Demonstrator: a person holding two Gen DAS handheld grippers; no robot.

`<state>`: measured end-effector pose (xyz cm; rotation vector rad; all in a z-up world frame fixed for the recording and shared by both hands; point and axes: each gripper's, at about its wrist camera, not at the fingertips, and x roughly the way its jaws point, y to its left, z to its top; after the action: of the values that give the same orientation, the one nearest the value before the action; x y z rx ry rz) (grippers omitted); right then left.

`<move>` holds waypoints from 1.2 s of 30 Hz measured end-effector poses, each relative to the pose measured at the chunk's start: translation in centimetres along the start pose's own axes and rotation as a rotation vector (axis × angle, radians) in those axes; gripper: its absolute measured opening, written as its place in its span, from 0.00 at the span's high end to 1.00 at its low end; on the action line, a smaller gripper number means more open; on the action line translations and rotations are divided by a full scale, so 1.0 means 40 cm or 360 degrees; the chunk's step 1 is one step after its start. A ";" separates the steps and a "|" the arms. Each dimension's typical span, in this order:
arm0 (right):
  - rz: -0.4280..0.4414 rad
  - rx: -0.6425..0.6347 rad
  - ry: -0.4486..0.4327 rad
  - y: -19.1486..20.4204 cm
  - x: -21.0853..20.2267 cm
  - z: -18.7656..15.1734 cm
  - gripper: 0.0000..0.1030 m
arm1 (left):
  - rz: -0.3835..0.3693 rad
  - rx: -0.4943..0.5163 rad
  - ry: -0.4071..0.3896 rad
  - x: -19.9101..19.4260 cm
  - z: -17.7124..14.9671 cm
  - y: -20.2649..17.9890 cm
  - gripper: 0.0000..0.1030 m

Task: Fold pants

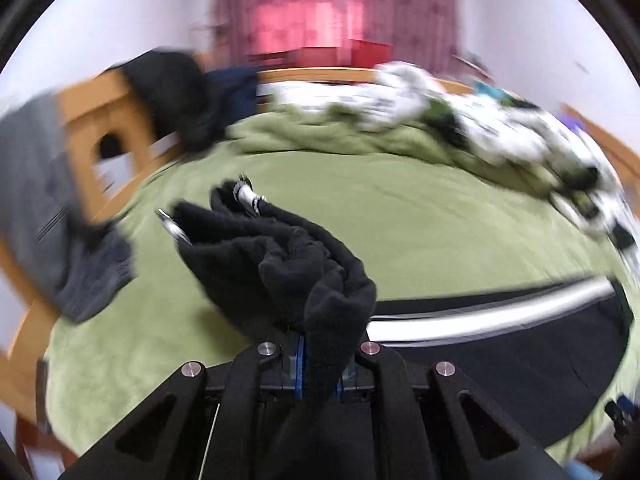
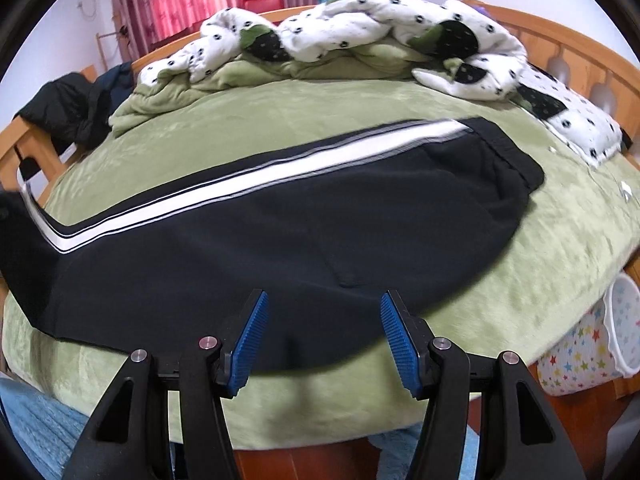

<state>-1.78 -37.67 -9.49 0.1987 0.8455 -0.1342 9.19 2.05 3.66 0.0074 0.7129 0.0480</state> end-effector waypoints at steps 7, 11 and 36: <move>-0.0045 0.0080 0.0050 -0.090 0.011 -0.031 0.44 | -0.0298 0.0145 0.0174 0.061 -0.130 -0.308 0.90; -0.0087 0.0118 0.0059 -0.120 0.014 -0.050 0.44 | -0.0340 0.0197 0.0440 0.143 -0.277 -0.388 0.90; 0.0573 -0.0001 0.0181 0.334 0.155 0.021 0.44 | -0.0396 -0.0329 0.0381 0.053 -0.321 0.218 0.35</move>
<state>5.53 -25.09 -11.98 0.3567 0.9091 0.2165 2.02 10.74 -7.23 -0.2886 0.9403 -0.1181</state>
